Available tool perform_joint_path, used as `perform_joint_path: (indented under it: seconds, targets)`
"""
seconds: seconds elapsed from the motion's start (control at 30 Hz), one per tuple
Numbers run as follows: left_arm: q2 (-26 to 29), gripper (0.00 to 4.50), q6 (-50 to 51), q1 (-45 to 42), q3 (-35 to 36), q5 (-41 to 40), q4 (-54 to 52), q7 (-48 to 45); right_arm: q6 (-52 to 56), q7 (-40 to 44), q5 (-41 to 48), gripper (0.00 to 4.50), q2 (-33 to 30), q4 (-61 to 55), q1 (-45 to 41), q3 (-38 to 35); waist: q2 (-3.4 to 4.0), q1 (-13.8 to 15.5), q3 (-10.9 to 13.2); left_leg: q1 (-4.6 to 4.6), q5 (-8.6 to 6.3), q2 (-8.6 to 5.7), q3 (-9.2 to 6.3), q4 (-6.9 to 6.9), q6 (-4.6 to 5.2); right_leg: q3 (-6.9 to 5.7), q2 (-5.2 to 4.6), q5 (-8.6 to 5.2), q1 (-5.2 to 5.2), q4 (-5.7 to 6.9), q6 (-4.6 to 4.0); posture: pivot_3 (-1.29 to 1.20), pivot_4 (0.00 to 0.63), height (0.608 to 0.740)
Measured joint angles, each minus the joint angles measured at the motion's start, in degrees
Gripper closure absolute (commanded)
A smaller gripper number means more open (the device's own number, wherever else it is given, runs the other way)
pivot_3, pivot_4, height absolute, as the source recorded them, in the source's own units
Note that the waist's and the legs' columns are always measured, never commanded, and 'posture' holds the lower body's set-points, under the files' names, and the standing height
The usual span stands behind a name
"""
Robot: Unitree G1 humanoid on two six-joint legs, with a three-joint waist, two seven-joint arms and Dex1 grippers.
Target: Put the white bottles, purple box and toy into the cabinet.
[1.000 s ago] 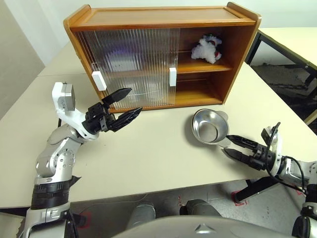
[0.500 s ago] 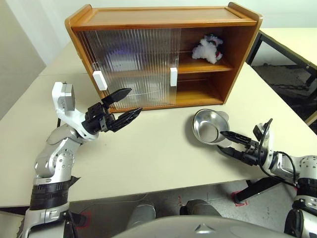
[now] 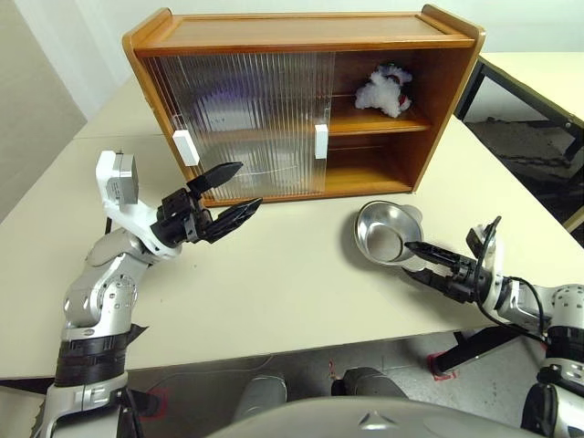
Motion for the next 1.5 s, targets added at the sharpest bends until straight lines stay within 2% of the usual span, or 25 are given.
perform_joint_path:
  seconds: [0.2,0.23,0.27,0.8,1.13,1.5]
  targets:
    - [-0.2,0.0,0.0,-0.4,-0.1,0.0,0.0,0.0,0.3,-2.3,0.1,3.86,1.0,-1.1,-1.0,-2.2,-0.01,-0.1,0.0,0.02,0.0,0.0,0.0,0.01,0.0,0.01,0.0,0.01,0.01,0.01,0.01,-0.02,0.002,0.74]
    - [-0.2,0.0,0.0,-0.4,-0.1,0.0,0.0,0.0,0.3,-2.4,0.1,4.35,1.0,-1.1,-1.0,-2.4,-0.01,-0.1,0.0,0.01,0.0,0.01,0.0,0.01,0.0,0.01,0.0,0.01,0.0,0.01,0.01,-0.02,0.002,0.74]
    - [-0.2,0.0,0.0,-0.4,-0.1,0.0,0.0,0.0,0.3,-2.5,0.1,4.47,1.0,-1.1,-1.0,-2.5,-0.01,-0.1,0.0,0.01,0.0,0.01,0.0,0.01,0.0,0.01,0.0,0.01,0.0,0.01,0.01,-0.02,0.001,0.74]
    - [-0.3,0.0,-0.1,-0.8,-0.2,0.1,0.6,-0.3,-0.6,-2.1,0.2,4.47,0.6,-0.4,-1.6,-2.6,-0.01,-0.1,0.0,0.01,0.01,0.0,0.0,0.02,0.01,0.0,0.0,0.02,0.01,0.01,0.04,-0.03,0.0,0.74]
    - [-0.4,0.0,-0.5,-1.7,-0.4,0.2,1.4,-0.8,-0.6,-4.8,1.1,4.47,2.2,2.9,-10.8,-7.9,0.02,-0.3,0.0,0.01,0.02,0.02,-0.05,0.02,0.03,-0.01,0.0,0.07,-0.01,0.03,0.1,-0.03,0.0,0.74]
    - [-0.6,0.0,-0.7,-2.0,-0.6,0.4,1.6,-0.8,-8.2,-5.2,0.2,4.47,3.4,15.9,-18.6,-8.8,0.05,-0.4,-0.1,0.03,0.04,0.02,-0.07,0.02,0.08,0.01,-0.01,0.18,-0.03,0.05,0.19,-0.01,0.0,0.74]
